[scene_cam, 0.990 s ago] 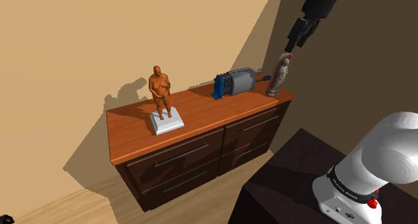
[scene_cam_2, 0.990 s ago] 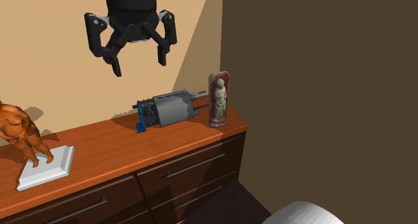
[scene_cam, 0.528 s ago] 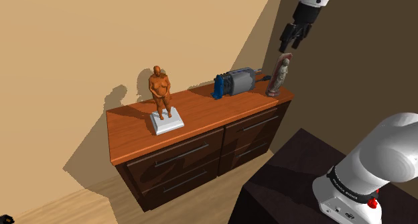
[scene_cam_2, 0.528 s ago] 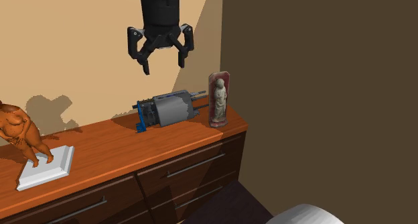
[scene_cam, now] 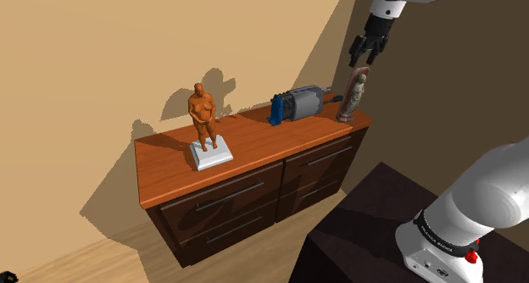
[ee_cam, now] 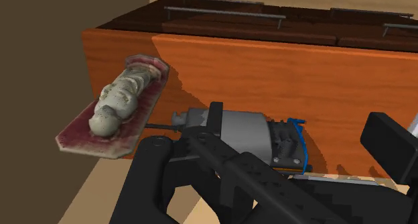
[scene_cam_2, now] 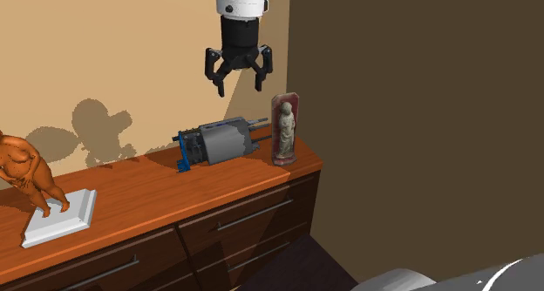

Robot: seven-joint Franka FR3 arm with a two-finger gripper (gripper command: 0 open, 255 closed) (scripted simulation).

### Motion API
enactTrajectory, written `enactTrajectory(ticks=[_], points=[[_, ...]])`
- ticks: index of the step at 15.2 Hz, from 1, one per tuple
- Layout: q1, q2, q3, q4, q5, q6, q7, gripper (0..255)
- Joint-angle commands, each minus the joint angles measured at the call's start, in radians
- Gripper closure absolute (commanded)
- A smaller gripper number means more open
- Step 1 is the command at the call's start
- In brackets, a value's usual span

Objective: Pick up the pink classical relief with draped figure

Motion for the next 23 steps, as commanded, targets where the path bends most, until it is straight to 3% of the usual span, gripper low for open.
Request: enactTrajectory(ticks=[1, 9, 17, 23], points=[[-0.013, 0.064, -0.024, 0.037, 0.009, 0.015, -0.010, 0], [-0.078, 0.329, -0.106, 0.221, 0.080, 0.038, -0.058, 0], [-0.180, 0.602, -0.152, 0.456, 0.175, 0.011, -0.095, 0], [-0.181, 0.624, -0.146, 0.405, 0.187, 0.082, -0.106, 0]])
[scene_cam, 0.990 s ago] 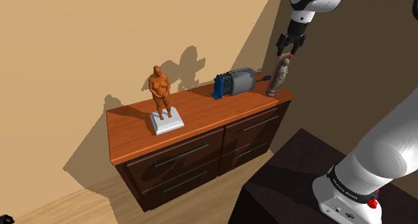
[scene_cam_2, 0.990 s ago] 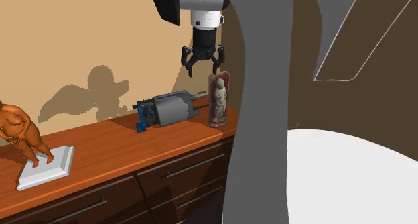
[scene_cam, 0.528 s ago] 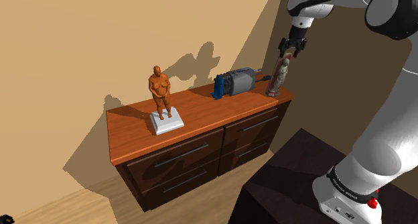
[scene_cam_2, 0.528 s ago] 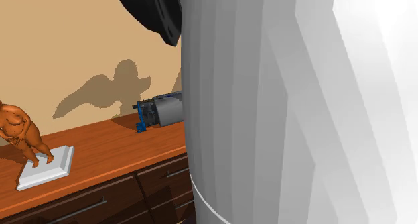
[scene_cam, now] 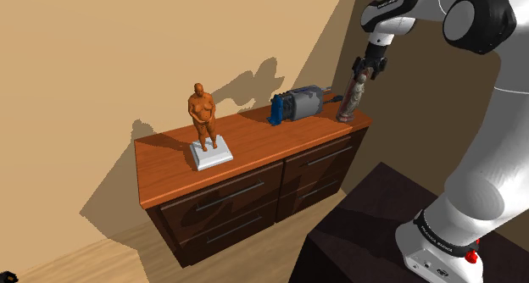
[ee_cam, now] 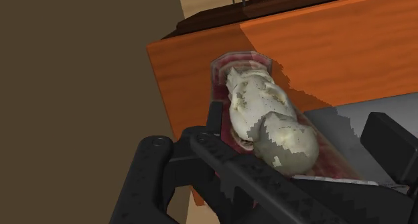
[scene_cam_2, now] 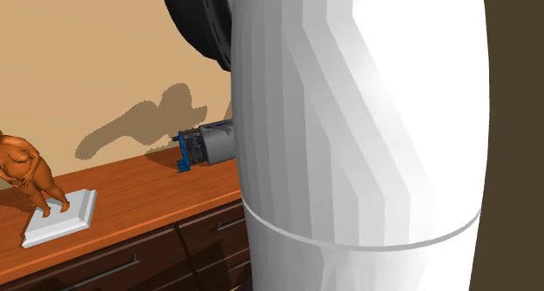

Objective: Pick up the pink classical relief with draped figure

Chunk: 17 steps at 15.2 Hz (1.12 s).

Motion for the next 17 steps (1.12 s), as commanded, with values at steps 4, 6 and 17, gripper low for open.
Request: enactTrajectory(ticks=[4, 6, 17], points=[[-0.003, 0.019, 0.003, -0.009, 0.009, 0.028, -0.005, 255], [-0.003, 0.019, 0.003, -0.010, 0.009, 0.028, -0.006, 255], [-0.001, 0.000, -0.001, 0.019, -0.001, -0.019, 0.002, 255]])
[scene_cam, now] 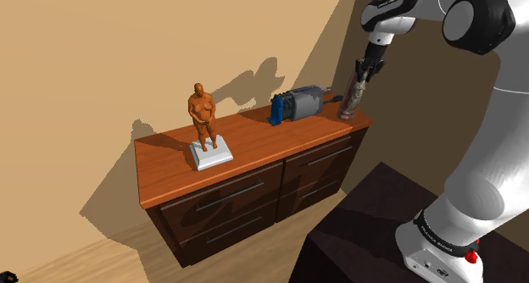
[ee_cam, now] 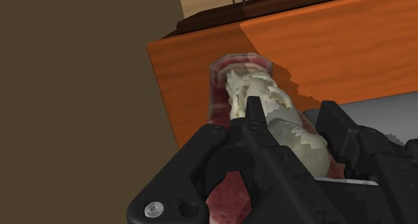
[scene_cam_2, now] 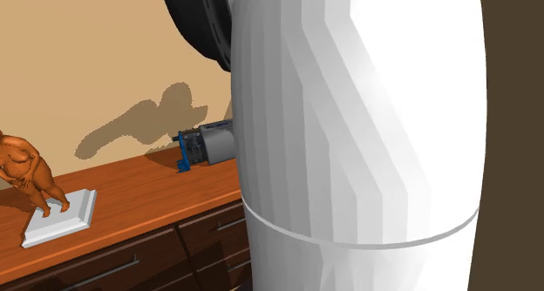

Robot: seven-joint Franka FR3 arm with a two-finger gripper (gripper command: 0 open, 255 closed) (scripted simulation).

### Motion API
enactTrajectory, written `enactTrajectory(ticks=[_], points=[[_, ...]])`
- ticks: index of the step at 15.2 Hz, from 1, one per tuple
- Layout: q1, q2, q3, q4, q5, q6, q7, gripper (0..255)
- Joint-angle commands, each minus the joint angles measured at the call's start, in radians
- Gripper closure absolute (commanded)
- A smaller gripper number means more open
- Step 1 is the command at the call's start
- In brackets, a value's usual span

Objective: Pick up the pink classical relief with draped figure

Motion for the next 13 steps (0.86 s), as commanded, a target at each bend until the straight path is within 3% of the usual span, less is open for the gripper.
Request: enactTrajectory(ticks=[1, 13], points=[[0.000, -0.007, -0.002, 0.018, -0.004, -0.023, 0.003, 255], [-0.002, -0.033, -0.008, 0.119, -0.019, -0.148, 0.018, 255]])
